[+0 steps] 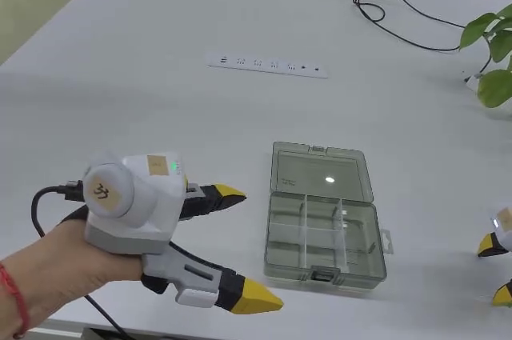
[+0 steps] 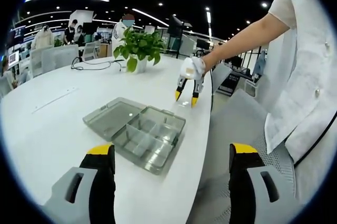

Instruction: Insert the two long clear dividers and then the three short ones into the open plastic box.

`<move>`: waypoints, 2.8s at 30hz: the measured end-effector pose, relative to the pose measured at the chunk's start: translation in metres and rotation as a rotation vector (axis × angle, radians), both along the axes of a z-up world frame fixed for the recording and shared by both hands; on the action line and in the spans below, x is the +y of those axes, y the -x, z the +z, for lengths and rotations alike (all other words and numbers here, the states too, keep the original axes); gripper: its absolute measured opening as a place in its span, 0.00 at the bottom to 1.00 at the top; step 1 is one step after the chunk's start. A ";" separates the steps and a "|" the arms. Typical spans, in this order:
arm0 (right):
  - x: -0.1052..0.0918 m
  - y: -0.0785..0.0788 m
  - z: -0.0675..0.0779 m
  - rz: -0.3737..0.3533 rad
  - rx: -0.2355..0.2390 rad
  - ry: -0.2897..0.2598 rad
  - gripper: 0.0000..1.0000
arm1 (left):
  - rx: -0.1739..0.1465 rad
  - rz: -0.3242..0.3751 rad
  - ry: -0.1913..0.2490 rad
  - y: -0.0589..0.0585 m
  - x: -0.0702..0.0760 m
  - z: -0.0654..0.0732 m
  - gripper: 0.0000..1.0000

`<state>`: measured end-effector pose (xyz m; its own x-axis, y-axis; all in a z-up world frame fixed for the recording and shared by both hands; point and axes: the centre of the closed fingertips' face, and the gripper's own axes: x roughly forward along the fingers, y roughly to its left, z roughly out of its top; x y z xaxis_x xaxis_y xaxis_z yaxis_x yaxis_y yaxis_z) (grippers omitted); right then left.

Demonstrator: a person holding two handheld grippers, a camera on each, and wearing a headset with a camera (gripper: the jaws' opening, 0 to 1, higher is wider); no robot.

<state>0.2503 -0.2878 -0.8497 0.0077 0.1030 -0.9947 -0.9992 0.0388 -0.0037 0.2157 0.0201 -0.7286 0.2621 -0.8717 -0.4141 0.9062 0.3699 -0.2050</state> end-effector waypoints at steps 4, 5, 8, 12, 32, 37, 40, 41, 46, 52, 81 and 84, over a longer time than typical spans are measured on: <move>0.000 0.000 0.000 -0.003 -0.001 -0.001 0.43 | -0.002 -0.002 0.000 0.000 0.000 0.000 0.91; 0.000 0.000 0.000 -0.001 -0.001 0.001 0.43 | -0.003 -0.002 0.000 0.000 0.000 0.000 0.91; -0.001 0.000 0.000 0.001 -0.003 0.003 0.39 | -0.004 -0.004 0.000 -0.001 -0.001 0.000 0.91; -0.001 -0.001 0.000 0.008 -0.007 0.005 0.33 | -0.004 -0.006 -0.002 0.000 -0.002 0.000 0.91; 0.017 -0.005 0.020 -0.018 -0.083 -0.050 0.33 | -0.007 0.000 0.011 -0.001 -0.001 0.004 0.90; 0.032 -0.009 0.036 -0.013 -0.121 -0.081 0.33 | -0.005 0.000 0.013 -0.001 -0.003 0.004 0.90; 0.045 -0.012 0.049 -0.005 -0.145 -0.111 0.33 | -0.004 0.002 0.017 -0.001 -0.004 0.005 0.90; 0.047 -0.013 0.052 0.000 -0.152 -0.117 0.33 | -0.004 0.002 0.020 -0.002 -0.004 0.006 0.90; 0.065 -0.017 0.073 0.011 -0.190 -0.150 0.33 | 0.001 0.009 0.028 -0.004 -0.007 0.010 0.90; 0.080 -0.020 0.089 0.028 -0.231 -0.195 0.33 | 0.013 0.025 0.052 -0.009 -0.012 0.017 0.87; 0.186 0.006 0.171 0.134 -0.343 -0.305 0.33 | 0.502 0.170 0.384 -0.024 -0.087 0.058 0.49; 0.192 0.009 0.174 0.134 -0.342 -0.311 0.33 | 0.544 0.193 0.415 -0.026 -0.093 0.059 0.44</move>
